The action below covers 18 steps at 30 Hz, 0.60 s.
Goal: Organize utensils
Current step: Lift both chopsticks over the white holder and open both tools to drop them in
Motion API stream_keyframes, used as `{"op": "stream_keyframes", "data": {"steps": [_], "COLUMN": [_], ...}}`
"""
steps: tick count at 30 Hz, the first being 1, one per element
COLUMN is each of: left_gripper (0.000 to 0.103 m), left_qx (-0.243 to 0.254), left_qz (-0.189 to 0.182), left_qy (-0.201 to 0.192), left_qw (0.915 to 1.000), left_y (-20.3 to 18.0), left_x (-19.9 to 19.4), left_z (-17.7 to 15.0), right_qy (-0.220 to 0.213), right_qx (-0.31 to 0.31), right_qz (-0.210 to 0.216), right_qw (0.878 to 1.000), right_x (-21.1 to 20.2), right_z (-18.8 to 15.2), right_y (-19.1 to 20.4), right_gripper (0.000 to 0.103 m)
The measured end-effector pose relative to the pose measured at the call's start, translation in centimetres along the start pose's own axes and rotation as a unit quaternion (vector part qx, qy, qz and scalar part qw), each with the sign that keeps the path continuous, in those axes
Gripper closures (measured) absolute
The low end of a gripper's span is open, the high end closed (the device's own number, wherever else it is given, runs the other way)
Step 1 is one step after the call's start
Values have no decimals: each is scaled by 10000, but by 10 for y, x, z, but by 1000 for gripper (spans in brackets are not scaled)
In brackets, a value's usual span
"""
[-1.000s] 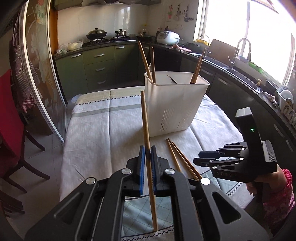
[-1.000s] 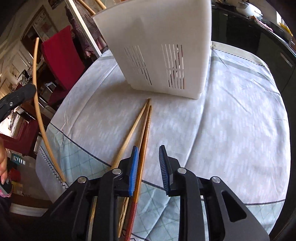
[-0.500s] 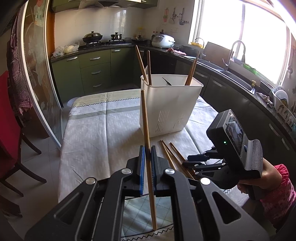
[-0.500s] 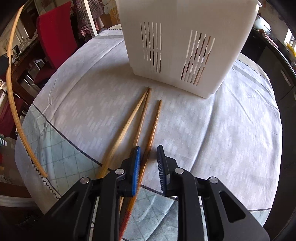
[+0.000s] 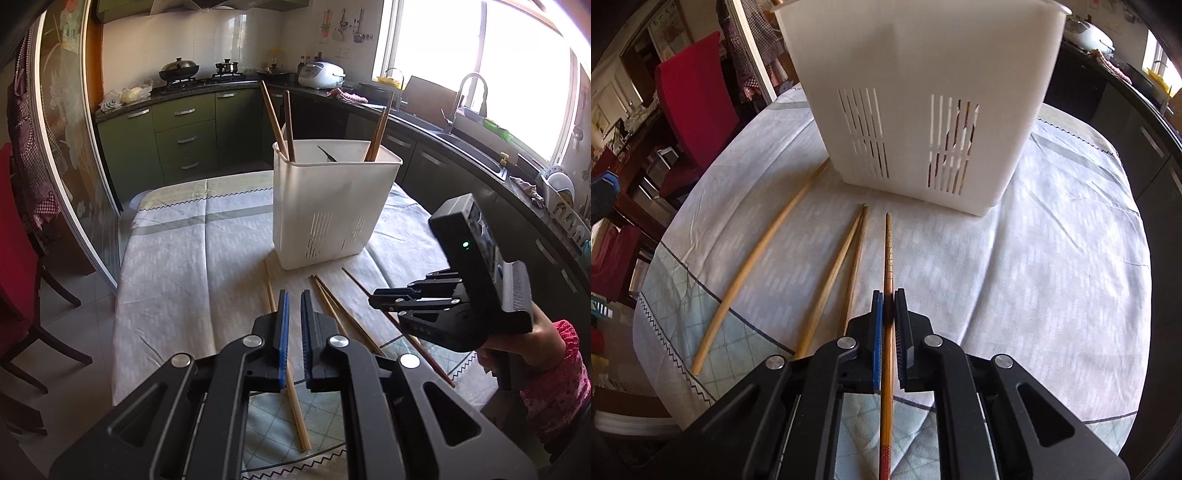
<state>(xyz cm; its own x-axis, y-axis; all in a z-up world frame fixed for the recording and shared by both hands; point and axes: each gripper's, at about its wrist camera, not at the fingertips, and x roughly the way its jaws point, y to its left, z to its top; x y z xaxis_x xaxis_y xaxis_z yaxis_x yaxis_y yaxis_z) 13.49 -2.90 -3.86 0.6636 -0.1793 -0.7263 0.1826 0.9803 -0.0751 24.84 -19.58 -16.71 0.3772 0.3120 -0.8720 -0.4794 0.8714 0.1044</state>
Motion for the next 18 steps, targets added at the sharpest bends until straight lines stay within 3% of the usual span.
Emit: {"op": "stream_keyframes", "data": {"steps": [4, 7, 10, 18], "left_gripper": [97, 96, 85, 82], "left_qx": [-337, -687, -858, -686], "left_qz": [-83, -190, -157, 360], "left_qy": [707, 1291, 1726, 1968], "left_qw": [9969, 9891, 9811, 9774], "left_y": [12, 24, 30, 26], "left_x": [39, 78, 114, 157], "left_z": [3, 5, 7, 19], "right_qy": [-231, -361, -458, -579], "right_qx": [66, 93, 113, 210], "right_qz": [32, 67, 119, 203], "right_qw": [9997, 9993, 9988, 9979], "right_x": [-23, -39, -52, -70], "right_z": [-5, -12, -18, -26], "right_y": [-6, -10, -15, -25], "right_gripper": [96, 96, 96, 96]}}
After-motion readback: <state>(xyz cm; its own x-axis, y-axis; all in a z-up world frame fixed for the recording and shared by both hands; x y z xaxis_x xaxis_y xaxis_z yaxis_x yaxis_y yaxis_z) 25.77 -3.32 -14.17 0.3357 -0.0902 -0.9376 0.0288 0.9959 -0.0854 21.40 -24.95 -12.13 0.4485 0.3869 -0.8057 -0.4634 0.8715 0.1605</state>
